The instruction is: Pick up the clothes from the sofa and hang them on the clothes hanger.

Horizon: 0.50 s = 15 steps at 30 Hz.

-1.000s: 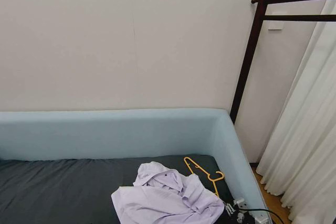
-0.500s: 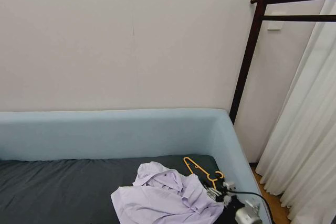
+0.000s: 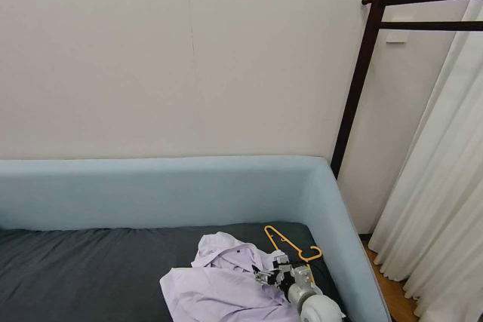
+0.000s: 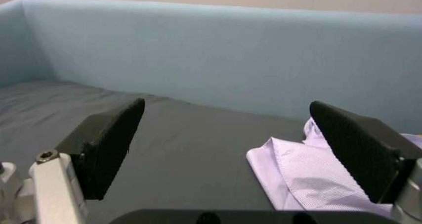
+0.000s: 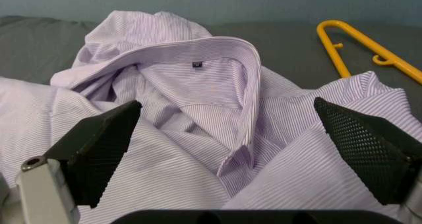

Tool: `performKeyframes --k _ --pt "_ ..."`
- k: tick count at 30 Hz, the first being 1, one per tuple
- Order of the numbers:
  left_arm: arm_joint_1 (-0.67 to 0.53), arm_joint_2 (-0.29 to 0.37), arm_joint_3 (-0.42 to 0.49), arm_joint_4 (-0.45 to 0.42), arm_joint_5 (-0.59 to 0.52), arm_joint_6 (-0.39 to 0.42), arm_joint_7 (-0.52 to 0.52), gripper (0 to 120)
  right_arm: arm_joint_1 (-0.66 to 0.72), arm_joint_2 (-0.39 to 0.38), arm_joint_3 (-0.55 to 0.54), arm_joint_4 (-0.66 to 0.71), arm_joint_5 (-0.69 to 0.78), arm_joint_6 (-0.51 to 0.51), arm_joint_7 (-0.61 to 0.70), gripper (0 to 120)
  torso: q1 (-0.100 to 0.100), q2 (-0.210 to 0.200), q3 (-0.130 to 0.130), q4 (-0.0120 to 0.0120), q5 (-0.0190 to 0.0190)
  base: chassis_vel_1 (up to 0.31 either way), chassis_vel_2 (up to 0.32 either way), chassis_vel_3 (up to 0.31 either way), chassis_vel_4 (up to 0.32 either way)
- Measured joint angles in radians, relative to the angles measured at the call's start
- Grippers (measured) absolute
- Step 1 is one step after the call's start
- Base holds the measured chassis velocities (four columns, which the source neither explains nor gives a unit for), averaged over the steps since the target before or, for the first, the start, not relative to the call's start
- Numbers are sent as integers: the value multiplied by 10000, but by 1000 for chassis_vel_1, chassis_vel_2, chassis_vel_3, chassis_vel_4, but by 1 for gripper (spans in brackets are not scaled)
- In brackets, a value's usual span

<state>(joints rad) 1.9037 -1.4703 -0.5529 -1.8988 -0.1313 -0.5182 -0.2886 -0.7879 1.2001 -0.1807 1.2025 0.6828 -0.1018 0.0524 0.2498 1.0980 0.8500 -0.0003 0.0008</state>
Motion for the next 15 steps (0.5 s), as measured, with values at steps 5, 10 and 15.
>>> performKeyframes --k 5,10,15 --pt "2 -6 -5 59 4 -17 1 99 287 464 -44 -821 -393 173 -72 100 0 0 0 -1 -1 0 0 0 0" --pt "3 7 -43 108 -28 -70 -2 99 422 767 -26 -1485 -680 308 -188 100 0 0 0 -1 -1 0 0 0 0" --pt "77 211 -140 249 -193 -172 -14 99 528 1248 525 -2083 -565 78 -325 95 0 -1 -1 1 1 0 0 0 0"
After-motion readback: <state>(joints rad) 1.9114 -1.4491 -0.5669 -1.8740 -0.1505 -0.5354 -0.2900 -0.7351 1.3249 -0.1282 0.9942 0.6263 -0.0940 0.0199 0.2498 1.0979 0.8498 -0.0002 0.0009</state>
